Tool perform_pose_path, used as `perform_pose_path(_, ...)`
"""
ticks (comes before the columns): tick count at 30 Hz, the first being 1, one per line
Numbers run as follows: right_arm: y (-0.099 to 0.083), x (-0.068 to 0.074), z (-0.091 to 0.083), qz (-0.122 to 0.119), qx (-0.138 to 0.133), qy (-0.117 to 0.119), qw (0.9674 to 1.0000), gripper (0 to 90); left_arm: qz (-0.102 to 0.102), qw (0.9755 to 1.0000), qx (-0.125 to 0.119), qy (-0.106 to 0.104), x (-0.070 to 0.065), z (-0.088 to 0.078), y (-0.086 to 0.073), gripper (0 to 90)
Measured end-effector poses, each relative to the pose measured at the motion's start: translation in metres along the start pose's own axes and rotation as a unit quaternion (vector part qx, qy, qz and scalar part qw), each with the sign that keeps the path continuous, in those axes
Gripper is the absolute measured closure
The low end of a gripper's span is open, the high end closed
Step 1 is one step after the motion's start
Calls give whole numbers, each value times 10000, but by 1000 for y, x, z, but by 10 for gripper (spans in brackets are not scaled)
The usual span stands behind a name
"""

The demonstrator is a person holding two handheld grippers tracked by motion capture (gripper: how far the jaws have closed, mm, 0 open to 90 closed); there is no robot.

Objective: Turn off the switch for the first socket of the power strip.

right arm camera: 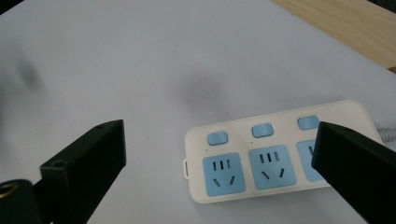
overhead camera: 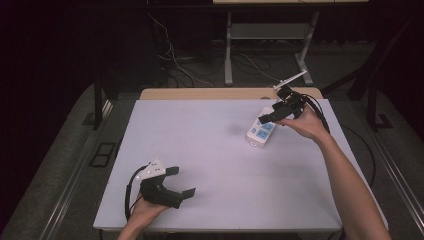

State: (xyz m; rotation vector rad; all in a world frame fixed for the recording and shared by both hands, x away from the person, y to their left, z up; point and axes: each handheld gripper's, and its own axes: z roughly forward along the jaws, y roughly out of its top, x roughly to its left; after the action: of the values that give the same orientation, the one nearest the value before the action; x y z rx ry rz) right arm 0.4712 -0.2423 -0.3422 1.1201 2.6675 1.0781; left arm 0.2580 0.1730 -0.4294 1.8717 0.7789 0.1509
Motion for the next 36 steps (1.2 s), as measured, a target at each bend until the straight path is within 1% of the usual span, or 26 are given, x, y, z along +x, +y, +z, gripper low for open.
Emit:
perform_pose_path(3, 2, -7, 2, 51, -46, -33, 10000, 28, 7, 10000, -5, -2, 0, 0, 0, 0)
perform_pose_path(7, 1, -19, 0, 189, -225, -95, 9995, 28, 5, 10000, -25, 7, -1, -1, 0, 0)
perform_pose_path(8, -1, -25, -2, 312, -286, -119, 9990, 73, 2, 10000, -24, 11, 0, -1, 0, 0)
perform_pose_path(9, -1, -25, -2, 312, -286, -119, 9990, 73, 8, 10000, -14, 18, 0, -1, 0, 0)
perform_pose_path(10, -2, -28, -3, 318, -326, -86, 9989, 148, 18, 10000, -9, 26, 0, -1, 0, 0)
perform_pose_path(13, -5, -35, -5, 406, -436, -119, 9982, 171, 37, 10000, 7, 30, 0, 0, 0, 0)
perform_pose_path(14, -5, -36, -6, 419, -463, -112, 9980, 201, 37, 10000, 13, 31, 0, 0, 0, 0)
perform_pose_path(21, -5, -43, -4, 495, -696, -224, 9961, 332, 38, 10000, 11, 40, 0, 0, 0, 0)
perform_pose_path(24, -6, -48, -2, 606, -782, -205, 9949, 386, 22, 10000, -2, 46, 0, -1, -1, 0)
perform_pose_path(27, -8, -52, 0, 707, -806, -227, 9940, 433, 23, 10000, -11, 50, 0, -1, -1, 0)
perform_pose_path(30, -10, -57, 4, 813, -832, -197, 9930, 493, 24, 10000, -1, 46, 0, -1, -1, 0)
perform_pose_path(32, -11, -59, 7, 885, -803, -114, 9928, 554, 22, 10000, 2, 47, 1, -1, -1, 0)
perform_pose_path(33, -12, -60, 9, 907, -822, -100, 9924, 586, 24, 10000, 3, 47, 1, -1, -1, 0)
perform_pose_path(34, -13, -61, 12, 961, -908, -36, 9912, 639, 25, 10000, 9, 61, 1, -1, 0, 0)
perform_pose_path(35, -13, -61, 12, 961, -908, -36, 9912, 639, 18, 10000, 7, 73, 1, -1, 0, 0)
perform_pose_path(36, -13, -61, 13, 985, -945, -27, 9906, 666, 18, 10000, 6, 76, 1, -1, 0, 0)
